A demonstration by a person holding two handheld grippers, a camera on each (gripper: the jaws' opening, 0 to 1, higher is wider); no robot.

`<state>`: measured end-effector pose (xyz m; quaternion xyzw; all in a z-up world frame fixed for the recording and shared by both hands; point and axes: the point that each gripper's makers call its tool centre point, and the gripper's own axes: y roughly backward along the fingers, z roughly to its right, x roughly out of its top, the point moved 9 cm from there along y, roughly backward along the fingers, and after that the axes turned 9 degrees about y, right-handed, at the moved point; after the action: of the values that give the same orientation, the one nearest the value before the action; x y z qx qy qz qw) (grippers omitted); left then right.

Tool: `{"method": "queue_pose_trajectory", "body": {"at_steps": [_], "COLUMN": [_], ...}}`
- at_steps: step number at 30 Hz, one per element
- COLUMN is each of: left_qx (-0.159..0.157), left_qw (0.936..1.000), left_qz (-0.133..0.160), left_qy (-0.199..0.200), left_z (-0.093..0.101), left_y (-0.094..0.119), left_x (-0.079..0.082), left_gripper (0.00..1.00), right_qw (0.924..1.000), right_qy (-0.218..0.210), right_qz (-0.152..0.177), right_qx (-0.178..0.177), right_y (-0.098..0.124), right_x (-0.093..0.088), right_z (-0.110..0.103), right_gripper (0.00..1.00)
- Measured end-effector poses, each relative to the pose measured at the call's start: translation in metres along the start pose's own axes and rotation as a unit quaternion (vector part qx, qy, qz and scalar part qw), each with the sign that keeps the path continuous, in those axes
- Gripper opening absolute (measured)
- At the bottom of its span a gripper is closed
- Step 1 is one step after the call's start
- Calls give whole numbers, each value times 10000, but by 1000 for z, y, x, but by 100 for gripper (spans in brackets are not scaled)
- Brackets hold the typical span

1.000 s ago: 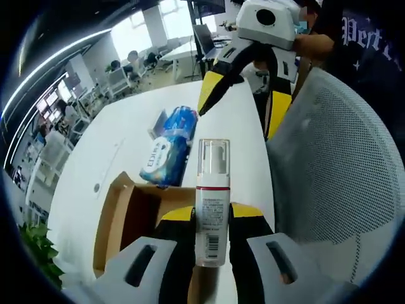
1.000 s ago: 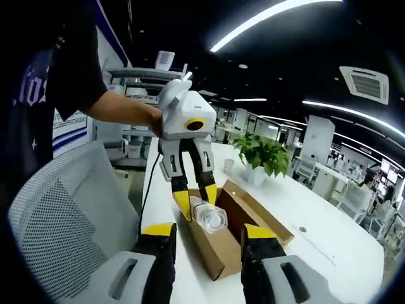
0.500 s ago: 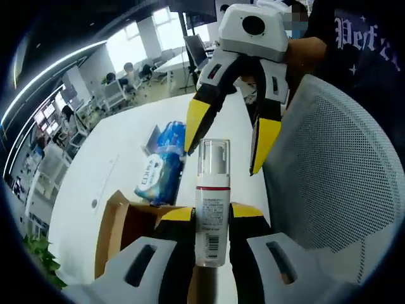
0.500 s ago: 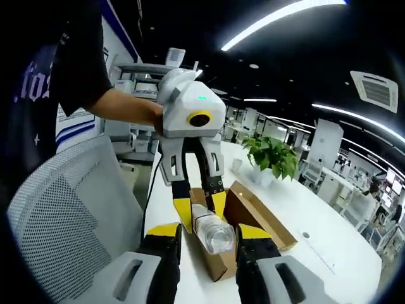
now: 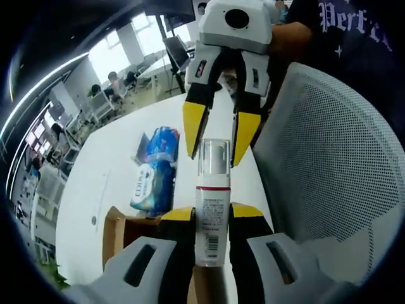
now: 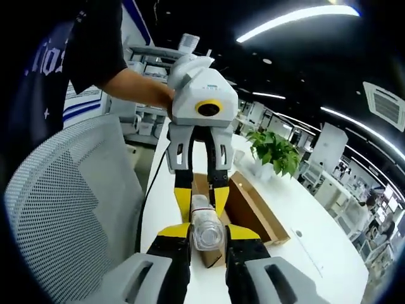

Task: Operate the shoe box by opening the lid, removing the specified soft item, and placing it in the target area until the item is outside and the box remains undamaged.

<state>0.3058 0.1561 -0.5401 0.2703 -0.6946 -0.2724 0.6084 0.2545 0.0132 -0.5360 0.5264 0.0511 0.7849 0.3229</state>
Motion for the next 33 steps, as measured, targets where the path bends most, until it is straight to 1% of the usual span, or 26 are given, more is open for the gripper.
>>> {"method": "queue_pose_trajectory", "body": {"at_steps": [3,4,6,8,11,19,21,24,29,33], "left_qx": [22,5,1,-8,15,110,218,290,561,767], "left_qw": [9998,9998,9997,9997,9998,9997,9995,9991,9974,9942], "left_qz": [10,-15,-8,25,50,142,189,308,415,579], "left_qy": [-202,-220,-251,-224,-174,-146,-160,-23,163,489], "left_z": [-1,-1,-1,-3,-5,-10,-12,-15,-21,-23], "left_y": [-2,-2,-2,-2,-1,2,2,5,11,18], "left_x": [1,1,2,2,2,1,1,1,-5,-11], "left_gripper": [18,18,19,19,20,21,24,30,37,42], "right_qw": [9999,9999,9998,9999,9998,9998,9997,9997,9995,9994], "right_qy": [131,78,125,30,85,63,65,28,11,25], "right_qz": [-79,-92,-124,-148,-172,-206,-223,-255,-293,-339], "right_qx": [-17,18,-2,-9,4,14,5,33,67,66], "right_y": [2,2,3,2,1,-1,-1,-2,-2,-1], "right_x": [1,1,2,3,5,7,7,6,6,6], "right_z": [-2,-3,-2,-1,2,8,9,12,19,26], "right_gripper": [14,13,13,12,12,11,11,11,12,12]}}
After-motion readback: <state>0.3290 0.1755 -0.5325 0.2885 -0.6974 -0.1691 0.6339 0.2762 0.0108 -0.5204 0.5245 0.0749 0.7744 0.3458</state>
